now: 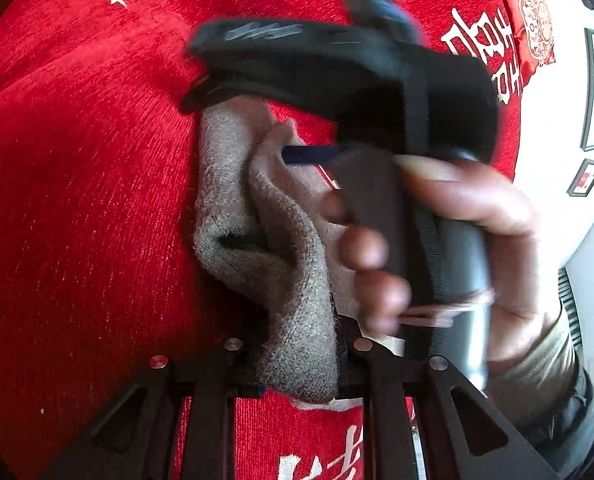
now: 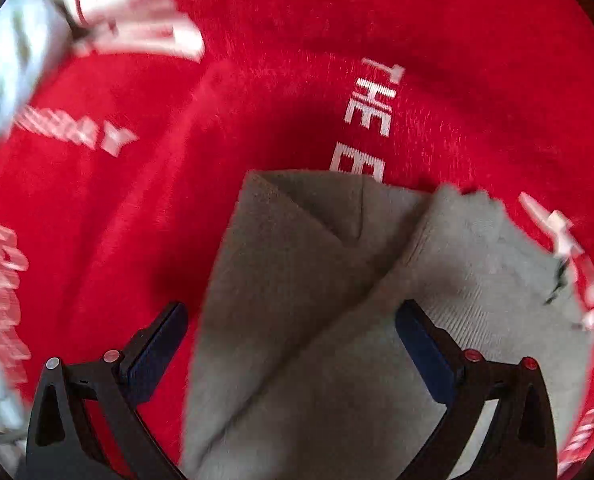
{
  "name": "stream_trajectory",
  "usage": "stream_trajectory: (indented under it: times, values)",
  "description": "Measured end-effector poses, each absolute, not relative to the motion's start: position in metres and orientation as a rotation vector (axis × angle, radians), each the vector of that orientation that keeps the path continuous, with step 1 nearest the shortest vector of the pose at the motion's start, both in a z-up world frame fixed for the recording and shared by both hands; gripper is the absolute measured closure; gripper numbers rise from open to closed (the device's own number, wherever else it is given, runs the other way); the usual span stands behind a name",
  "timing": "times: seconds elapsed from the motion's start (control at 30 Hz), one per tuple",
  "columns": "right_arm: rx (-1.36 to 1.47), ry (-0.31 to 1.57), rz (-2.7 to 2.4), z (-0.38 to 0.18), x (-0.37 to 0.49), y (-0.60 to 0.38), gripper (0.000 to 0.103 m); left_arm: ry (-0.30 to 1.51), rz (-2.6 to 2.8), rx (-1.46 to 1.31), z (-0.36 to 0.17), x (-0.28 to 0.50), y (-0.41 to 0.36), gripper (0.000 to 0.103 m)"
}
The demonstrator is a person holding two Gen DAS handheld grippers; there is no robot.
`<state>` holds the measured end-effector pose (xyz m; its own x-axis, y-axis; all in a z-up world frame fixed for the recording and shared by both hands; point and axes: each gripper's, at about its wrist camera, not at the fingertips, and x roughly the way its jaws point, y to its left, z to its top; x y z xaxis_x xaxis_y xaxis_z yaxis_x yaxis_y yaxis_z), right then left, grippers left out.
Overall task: Fold small clothes
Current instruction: 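Grasp the folded sweater end with the left gripper while the right gripper grasps beside it, then lift the sweater end and fold it over the rest with both grippers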
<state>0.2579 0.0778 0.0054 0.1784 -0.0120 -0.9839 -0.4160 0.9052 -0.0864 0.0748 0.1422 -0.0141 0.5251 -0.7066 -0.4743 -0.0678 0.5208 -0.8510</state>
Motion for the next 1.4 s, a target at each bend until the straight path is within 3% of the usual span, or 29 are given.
stream_trajectory:
  times: [0.07,0.17,0.27,0.3,0.33,0.43,0.87,1.03,1.4]
  values:
    - [-0.402,1.328,0.318,0.006,0.257,0.086,0.002,0.964,-0.465,-0.946,-0.013,0.076,0.142,0.082]
    - [-0.363,1.338,0.310,0.007,0.261,0.081,0.014,0.967,-0.457,-0.905,-0.009,0.078,0.140,0.082]
    - [-0.348,1.347,0.295,0.015,0.265,0.068,0.044,0.961,-0.427,-0.821,0.000,0.082,0.131,0.082]
    - [-0.348,1.349,0.288,0.016,0.266,0.064,0.059,0.955,-0.412,-0.775,0.004,0.081,0.127,0.082]
    - [-0.338,1.353,0.291,0.018,0.267,0.058,0.066,0.949,-0.402,-0.742,0.007,0.082,0.122,0.082]
    - [-0.257,1.344,0.338,0.026,0.265,0.043,0.074,0.932,-0.374,-0.646,0.017,0.081,0.111,0.082]
    - [-0.064,1.278,0.456,0.063,0.271,0.006,0.077,0.835,-0.291,-0.412,0.053,0.060,0.080,0.086]
    - [0.041,1.242,0.520,0.085,0.264,-0.025,0.077,0.758,-0.231,-0.227,0.080,0.039,0.041,0.086]
    - [0.123,1.169,0.574,0.128,0.253,-0.103,0.078,0.793,-0.160,0.036,0.107,0.033,-0.056,0.086]
